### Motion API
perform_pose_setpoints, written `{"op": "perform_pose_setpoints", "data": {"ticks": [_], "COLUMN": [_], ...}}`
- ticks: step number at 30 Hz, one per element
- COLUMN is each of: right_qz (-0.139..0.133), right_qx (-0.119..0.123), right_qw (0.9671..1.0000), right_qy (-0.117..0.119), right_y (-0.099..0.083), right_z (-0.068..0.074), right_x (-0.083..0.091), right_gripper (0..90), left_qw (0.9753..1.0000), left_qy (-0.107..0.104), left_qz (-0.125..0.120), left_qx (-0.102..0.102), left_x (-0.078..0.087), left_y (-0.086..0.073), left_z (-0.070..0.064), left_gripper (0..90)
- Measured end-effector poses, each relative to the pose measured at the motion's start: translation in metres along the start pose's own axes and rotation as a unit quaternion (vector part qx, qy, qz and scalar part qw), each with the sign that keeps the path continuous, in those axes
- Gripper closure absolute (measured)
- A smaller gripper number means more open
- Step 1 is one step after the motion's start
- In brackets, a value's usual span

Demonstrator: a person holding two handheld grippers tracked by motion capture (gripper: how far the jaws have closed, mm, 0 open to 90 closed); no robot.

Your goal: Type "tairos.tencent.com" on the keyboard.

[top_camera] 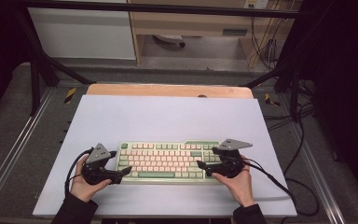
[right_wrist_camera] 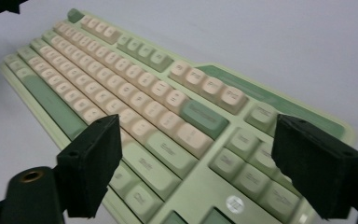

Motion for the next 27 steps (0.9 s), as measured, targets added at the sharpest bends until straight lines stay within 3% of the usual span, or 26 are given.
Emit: {"op": "perform_pose_setpoints", "data": {"ticks": [5, 11, 27], "right_qz": [-0.002, 0.005, 0.020], "right_qx": [-0.008, -0.017, -0.033], "right_qw": [0.9999, 0.9998, 0.9991], "right_qy": [-0.014, -0.011, -0.017], "right_y": [-0.011, -0.027, -0.061], "right_z": [-0.018, -0.034, -0.051], "right_x": [0.016, 0.031, 0.053], "right_gripper": [9.0, 4.2, 0.4], "left_qw": [0.9999, 0.9998, 0.9997], "left_qy": [0.005, 0.010, 0.009], "left_qz": [0.010, 0.016, 0.021], "left_qx": [0.002, 0.005, 0.013], "left_x": [0.006, 0.012, 0.025], "left_y": [-0.008, -0.015, -0.036], "left_z": [0.007, 0.013, 0.022], "left_gripper": [7.4, 5.9, 6.1]}}
Point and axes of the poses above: each handheld gripper's, and its own axes: x roughly backward along the jaws, y roughly out of its top, z roughly to its left, the point moved 1 cm from there along -x, roughly forward along the jaws, and after that the axes turned 11 degrees about -z, right-handed, at the moved point
